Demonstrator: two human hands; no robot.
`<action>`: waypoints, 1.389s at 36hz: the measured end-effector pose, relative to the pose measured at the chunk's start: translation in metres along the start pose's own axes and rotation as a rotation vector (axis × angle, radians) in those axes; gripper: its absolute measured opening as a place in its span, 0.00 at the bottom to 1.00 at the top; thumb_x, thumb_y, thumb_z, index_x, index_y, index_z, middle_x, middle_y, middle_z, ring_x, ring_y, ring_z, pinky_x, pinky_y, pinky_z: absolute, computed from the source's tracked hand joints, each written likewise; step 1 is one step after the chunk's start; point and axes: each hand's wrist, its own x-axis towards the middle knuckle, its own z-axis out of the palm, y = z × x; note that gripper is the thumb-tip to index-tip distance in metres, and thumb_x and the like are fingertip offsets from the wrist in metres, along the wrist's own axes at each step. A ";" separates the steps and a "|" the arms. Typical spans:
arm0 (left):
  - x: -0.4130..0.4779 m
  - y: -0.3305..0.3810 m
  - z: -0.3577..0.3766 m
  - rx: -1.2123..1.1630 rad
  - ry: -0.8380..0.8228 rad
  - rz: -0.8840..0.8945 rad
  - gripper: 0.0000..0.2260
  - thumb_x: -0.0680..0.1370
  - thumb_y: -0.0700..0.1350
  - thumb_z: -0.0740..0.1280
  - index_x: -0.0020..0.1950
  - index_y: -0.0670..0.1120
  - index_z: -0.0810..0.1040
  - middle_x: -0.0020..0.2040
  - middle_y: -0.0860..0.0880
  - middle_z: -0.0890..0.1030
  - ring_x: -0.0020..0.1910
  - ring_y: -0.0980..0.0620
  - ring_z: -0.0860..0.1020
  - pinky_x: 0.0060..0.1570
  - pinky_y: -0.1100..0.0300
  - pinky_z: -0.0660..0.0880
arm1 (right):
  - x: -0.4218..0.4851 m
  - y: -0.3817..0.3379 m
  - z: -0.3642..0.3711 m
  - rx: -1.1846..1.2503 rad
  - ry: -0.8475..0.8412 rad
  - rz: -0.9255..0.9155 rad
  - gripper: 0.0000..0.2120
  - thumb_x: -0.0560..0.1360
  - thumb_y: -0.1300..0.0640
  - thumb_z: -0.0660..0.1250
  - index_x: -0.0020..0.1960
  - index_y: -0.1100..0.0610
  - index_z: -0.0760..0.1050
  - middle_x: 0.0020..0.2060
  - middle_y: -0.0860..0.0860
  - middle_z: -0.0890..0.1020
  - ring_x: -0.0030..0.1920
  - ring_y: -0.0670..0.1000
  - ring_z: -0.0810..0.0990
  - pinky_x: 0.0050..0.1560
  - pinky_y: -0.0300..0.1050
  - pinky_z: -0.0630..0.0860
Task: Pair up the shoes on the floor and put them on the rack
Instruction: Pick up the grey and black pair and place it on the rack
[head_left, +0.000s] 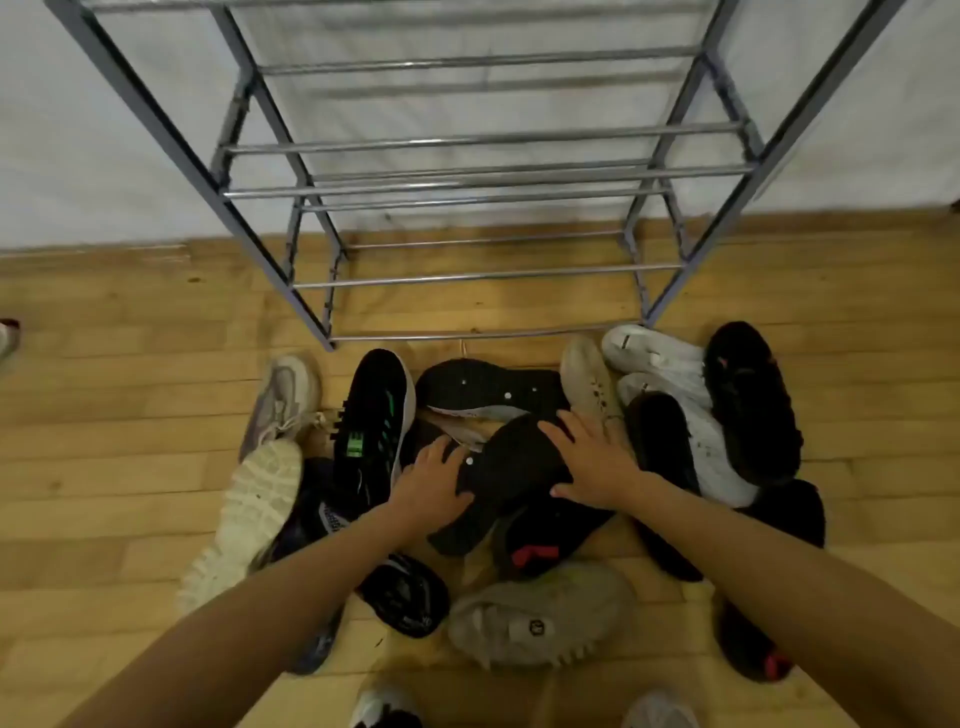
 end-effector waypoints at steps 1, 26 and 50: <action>0.003 -0.002 0.009 0.024 -0.017 0.001 0.31 0.78 0.55 0.62 0.76 0.49 0.54 0.78 0.46 0.52 0.76 0.43 0.54 0.70 0.44 0.60 | 0.004 0.001 0.009 -0.046 0.002 -0.026 0.43 0.74 0.43 0.66 0.78 0.49 0.40 0.77 0.54 0.43 0.77 0.57 0.38 0.74 0.63 0.47; 0.023 0.014 0.081 0.095 0.162 -0.013 0.39 0.70 0.56 0.63 0.74 0.39 0.54 0.72 0.43 0.63 0.70 0.42 0.63 0.69 0.45 0.61 | 0.037 -0.001 0.068 -0.381 0.185 -0.153 0.32 0.80 0.58 0.54 0.77 0.57 0.40 0.77 0.60 0.45 0.77 0.60 0.46 0.74 0.55 0.54; -0.029 0.004 0.058 -0.695 0.205 -0.126 0.19 0.76 0.48 0.67 0.64 0.42 0.73 0.57 0.46 0.74 0.54 0.46 0.77 0.47 0.60 0.73 | -0.020 -0.030 0.023 0.069 0.457 -0.175 0.31 0.79 0.55 0.59 0.77 0.52 0.49 0.77 0.51 0.53 0.76 0.54 0.53 0.72 0.53 0.57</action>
